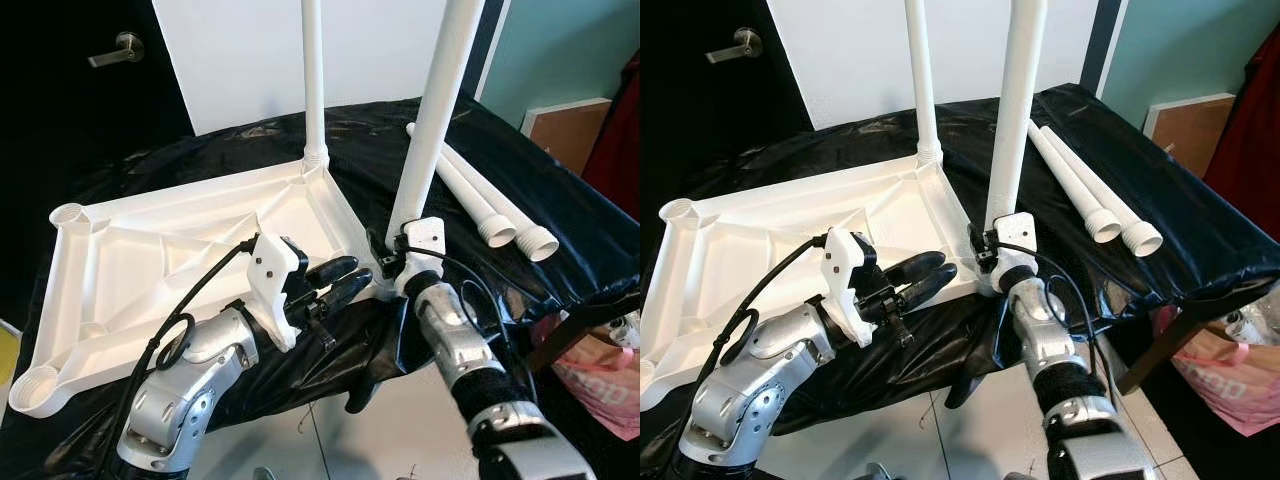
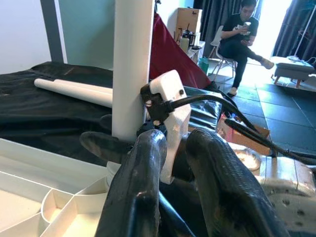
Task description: Building children table
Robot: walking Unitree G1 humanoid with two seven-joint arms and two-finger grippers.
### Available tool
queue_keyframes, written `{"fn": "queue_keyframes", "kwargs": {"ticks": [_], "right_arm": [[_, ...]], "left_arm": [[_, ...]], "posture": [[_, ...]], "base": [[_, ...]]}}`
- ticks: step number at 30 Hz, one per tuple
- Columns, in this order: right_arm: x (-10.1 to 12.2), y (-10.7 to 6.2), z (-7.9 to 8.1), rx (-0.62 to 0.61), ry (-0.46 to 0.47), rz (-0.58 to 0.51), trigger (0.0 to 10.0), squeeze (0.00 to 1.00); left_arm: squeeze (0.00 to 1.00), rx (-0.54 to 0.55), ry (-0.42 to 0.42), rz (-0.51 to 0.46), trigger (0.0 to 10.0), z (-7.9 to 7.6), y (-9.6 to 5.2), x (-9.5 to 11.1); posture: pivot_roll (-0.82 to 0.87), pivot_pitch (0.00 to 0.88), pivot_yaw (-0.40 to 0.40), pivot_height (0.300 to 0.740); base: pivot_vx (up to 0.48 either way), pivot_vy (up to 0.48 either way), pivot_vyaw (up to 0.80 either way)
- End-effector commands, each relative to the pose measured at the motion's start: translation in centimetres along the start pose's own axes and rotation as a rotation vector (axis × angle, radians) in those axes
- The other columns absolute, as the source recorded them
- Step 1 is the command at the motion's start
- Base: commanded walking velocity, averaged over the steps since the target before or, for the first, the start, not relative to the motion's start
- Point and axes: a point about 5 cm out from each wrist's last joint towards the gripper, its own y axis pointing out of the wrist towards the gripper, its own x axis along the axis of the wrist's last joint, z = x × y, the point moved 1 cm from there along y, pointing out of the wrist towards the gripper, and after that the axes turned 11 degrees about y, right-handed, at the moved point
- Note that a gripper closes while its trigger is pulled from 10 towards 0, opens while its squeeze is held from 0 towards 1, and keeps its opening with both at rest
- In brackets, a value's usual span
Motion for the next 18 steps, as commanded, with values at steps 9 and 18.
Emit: {"fn": "queue_keyframes", "kwargs": {"ticks": [9, 18], "right_arm": [[-1.8, -0.5, -0.3, -0.208, 0.080, 0.067, 10.0, 0.00], [-0.4, -0.5, 0.7, -0.105, 0.125, -0.012, 10.0, 0.29]], "left_arm": [[0.00, -0.007, -0.007, 0.009, 10.0, -0.3, -0.1, 0.1], [0.00, -0.005, -0.006, 0.012, 10.0, -0.2, -0.1, 0.1]], "posture": [[-0.03, 0.042, 0.009, 0.740], [-0.03, 0.045, 0.012, 0.740]], "base": [[0.000, 0.000, 0.00], [0.000, 0.000, 0.00]]}}
